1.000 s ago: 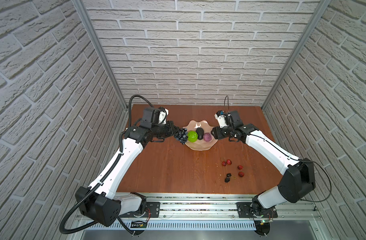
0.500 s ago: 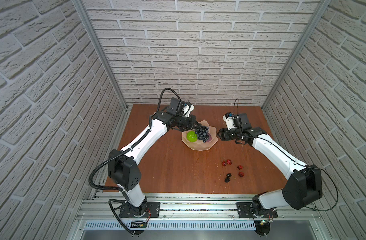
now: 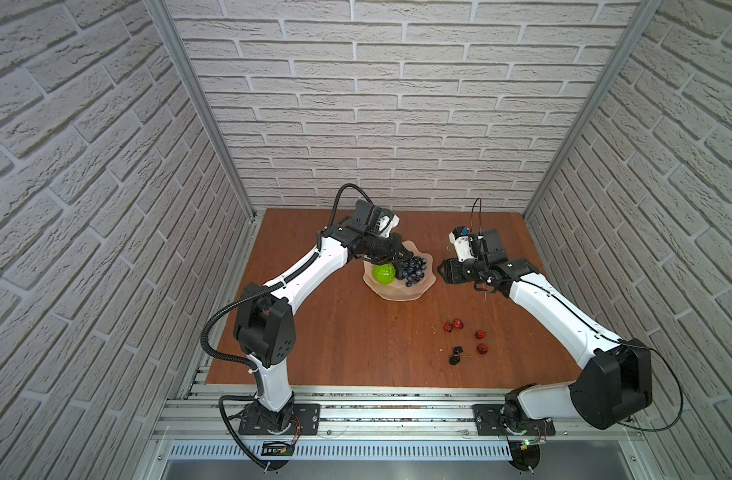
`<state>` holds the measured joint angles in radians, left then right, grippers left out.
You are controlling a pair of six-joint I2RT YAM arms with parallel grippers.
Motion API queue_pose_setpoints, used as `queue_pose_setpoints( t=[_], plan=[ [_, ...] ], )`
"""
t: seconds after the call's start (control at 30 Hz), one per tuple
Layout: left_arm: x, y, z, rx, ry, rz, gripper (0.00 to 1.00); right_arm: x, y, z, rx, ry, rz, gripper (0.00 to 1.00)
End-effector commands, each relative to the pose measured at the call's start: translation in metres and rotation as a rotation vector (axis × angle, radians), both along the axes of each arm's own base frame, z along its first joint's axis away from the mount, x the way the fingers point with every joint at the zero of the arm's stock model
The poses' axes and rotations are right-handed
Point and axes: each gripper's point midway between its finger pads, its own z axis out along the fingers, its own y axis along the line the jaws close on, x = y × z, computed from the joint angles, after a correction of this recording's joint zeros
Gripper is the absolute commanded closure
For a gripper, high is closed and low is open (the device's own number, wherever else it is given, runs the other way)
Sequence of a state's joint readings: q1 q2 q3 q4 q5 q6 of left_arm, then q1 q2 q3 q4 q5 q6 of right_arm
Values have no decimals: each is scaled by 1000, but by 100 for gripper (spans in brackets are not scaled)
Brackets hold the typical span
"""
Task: Place and organize the fake fruits in the fruit bowl
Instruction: 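Lift the grapes with the left gripper and carry them over the bowl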
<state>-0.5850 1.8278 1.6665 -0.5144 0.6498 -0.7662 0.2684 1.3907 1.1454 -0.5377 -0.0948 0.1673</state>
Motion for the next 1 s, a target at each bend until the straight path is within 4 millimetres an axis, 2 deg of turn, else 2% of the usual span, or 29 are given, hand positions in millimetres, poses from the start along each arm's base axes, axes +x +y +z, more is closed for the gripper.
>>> queue_pose_setpoints(
  t=[0.0, 0.27, 0.47, 0.97],
  plan=[
    [7, -15, 31, -88, -85, -32, 100, -1, -4, 7, -3, -37, -2, 36],
    [10, -20, 24, -113, -84, -42, 100, -3, -4, 3, -1, -25, 1, 36],
    [13, -17, -4, -95, -58, -46, 100, -3, -4, 2, -6, -21, 2, 37],
    [19, 22, -52, -25, -7, 4, 100, -1, -1, -2, 2, -4, 9, 37]
  ],
)
